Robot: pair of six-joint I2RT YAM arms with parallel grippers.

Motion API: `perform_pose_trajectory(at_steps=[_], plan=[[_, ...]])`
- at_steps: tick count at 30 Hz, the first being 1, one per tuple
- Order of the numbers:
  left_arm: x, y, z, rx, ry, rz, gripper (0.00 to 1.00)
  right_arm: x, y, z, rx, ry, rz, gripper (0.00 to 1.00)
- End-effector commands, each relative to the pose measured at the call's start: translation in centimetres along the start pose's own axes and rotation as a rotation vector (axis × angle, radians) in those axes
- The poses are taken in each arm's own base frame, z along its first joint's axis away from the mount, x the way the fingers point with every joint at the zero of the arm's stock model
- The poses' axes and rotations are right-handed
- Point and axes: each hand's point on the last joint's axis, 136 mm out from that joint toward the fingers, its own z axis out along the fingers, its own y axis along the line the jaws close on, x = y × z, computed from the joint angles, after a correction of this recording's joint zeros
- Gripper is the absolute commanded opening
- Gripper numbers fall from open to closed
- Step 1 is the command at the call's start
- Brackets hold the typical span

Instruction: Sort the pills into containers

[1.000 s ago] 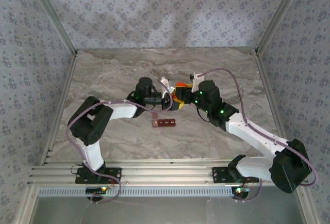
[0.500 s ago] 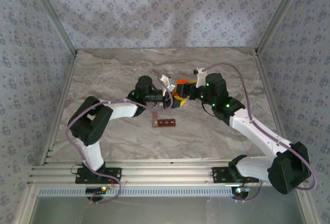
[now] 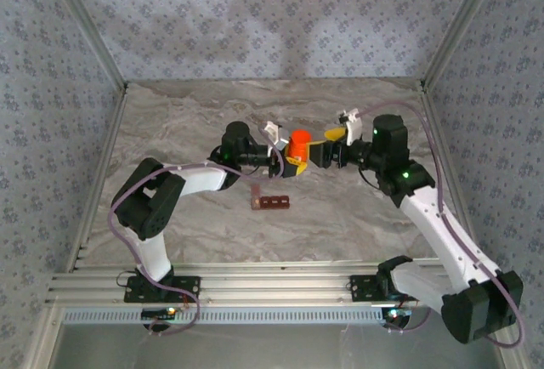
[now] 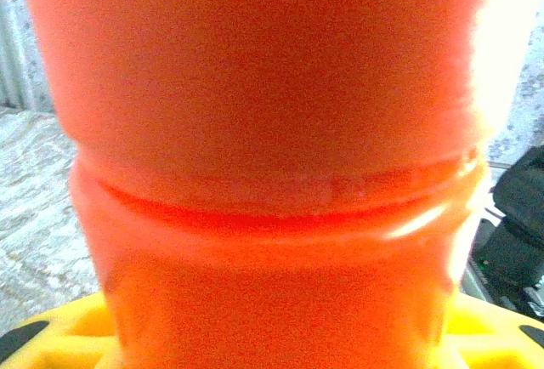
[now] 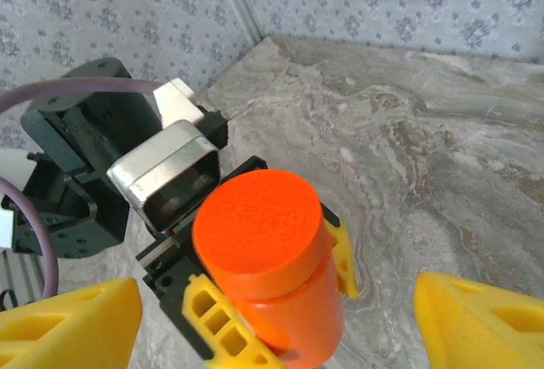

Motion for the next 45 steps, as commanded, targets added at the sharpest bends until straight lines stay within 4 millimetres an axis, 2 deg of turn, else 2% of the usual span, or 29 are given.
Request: perform_pose_trajectory(at_steps=[1, 8, 21, 31, 38, 45], plan=[[-1.2, -0.9, 0.3, 0.089, -0.008, 0.032, 0.00, -0.6, 1.1, 0.4, -0.080, 0.042, -0.054, 0.83], [-1.0, -1.0, 0.8, 0.116, 0.004, 0.020, 0.00, -1.8, 1.1, 1.6, -0.105, 0.041, -0.065, 0.80], [-1.0, -1.1, 0.9, 0.120, 0.005, 0.023, 0.00, -0.4, 1.2, 2.9, -0.093, 0.093, -0.078, 0.72], [-1.2, -1.3, 0.7, 0.118, 0.005, 0.029, 0.00, 0.4, 1.2, 3.8, -0.075, 0.134, -0.083, 0.51], [-1.7, -1.1, 0.6, 0.083, -0.020, 0.043, 0.00, 2.3, 0.9, 4.6, -0.012, 0.169, -0.056, 0.42], [-2.9, -0.2, -0.2, -0.041, -0.077, 0.079, 0.00, 5.3, -1.6, 5.6, 0.255, 0.061, 0.112, 0.37]])
